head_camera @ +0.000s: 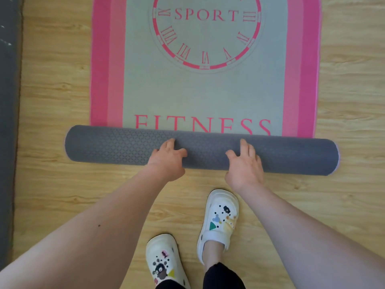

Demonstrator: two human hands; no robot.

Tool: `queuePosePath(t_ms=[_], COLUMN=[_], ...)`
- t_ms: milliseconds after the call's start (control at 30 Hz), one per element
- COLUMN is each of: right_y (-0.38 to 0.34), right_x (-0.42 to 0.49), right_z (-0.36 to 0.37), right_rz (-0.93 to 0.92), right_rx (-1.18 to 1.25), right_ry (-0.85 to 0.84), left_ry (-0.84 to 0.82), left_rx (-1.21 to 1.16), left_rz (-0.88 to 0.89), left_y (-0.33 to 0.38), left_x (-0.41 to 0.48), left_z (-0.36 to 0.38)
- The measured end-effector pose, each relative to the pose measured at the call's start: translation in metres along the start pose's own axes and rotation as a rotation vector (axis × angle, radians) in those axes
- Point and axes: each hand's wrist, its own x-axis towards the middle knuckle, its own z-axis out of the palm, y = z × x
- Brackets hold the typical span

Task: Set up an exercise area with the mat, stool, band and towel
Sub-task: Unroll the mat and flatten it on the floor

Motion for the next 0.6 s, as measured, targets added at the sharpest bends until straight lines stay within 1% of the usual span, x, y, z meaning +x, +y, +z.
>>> queuePosePath(t_ms=[100,200,367,433,500,600], right_y=[-0.007,-0.012,-0.011,-0.012,-0.011,-0.01], right_x=[-0.012,-0.028,-0.055,-0.065,-0.073,-0.079], right_z=[0.009,0.019,0.025,0.033,0.045,0.059], right_rz=[0.026,0.055,0.109,0.099,0.097,0.089], right_rx=[0.072,0.08,0.126,0.117,0.092,0.024], right_ry=[-0.08,-0.077,-0.216,-0.249,-0.258,-0.233], left_ry=[-0.007,-0.04,-0.122,-0.131,-0.07,0.093], left_rx=[-0.009,-0.026,-0.076,-0.068,-0.037,0.082], left_rz=[0.012,0.02,-0.019,-0.023,-0.028,-0.027], left_y=[0.001,-0.003,-0.007,-0.005,-0.003,-0.004], left_x=[-0.013,-0.025,-0.041,-0.049,-0.055,-0.059], left_z=[0.01,0.024,0.058,0.072,0.085,0.096])
